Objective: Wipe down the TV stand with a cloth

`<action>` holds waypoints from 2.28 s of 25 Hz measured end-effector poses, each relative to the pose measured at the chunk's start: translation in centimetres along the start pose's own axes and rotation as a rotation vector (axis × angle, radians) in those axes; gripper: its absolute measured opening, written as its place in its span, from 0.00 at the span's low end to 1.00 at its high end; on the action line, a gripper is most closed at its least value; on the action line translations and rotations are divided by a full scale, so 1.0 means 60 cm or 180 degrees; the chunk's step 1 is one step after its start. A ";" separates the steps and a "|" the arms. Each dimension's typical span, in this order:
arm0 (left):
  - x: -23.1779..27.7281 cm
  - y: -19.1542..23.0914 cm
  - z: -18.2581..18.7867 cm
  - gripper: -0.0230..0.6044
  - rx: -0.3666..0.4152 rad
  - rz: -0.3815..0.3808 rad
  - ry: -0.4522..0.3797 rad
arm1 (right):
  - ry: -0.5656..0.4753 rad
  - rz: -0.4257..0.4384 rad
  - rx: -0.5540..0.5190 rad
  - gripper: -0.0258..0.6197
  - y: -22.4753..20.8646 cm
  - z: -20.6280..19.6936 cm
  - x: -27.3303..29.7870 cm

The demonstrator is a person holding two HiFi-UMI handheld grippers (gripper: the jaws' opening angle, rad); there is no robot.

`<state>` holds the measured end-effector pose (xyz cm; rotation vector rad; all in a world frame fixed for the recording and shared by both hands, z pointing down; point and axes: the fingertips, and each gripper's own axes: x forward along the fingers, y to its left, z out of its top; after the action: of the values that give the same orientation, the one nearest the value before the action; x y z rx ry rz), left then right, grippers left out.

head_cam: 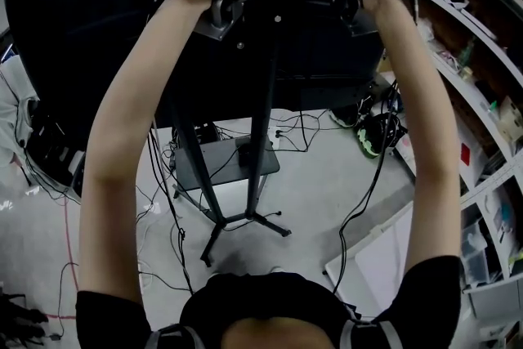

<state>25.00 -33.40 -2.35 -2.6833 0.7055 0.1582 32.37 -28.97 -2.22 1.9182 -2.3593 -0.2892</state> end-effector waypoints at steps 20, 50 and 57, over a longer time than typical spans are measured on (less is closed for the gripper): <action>-0.033 -0.157 -0.051 0.05 -0.0091 -0.0455 0.0107 | -0.0069 0.0116 0.0060 0.14 0.028 -0.114 -0.034; -0.060 -0.188 -0.214 0.05 -0.0483 -0.0182 0.0333 | 0.0054 0.0080 -0.0060 0.14 0.083 -0.251 -0.048; -0.061 -0.192 -0.233 0.05 -0.0486 -0.0210 0.0354 | 0.0064 0.0064 0.0033 0.14 0.085 -0.273 -0.047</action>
<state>27.76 -27.59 14.97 -2.8761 0.6608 0.0476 31.11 -26.73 14.97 1.8917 -2.3706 -0.2556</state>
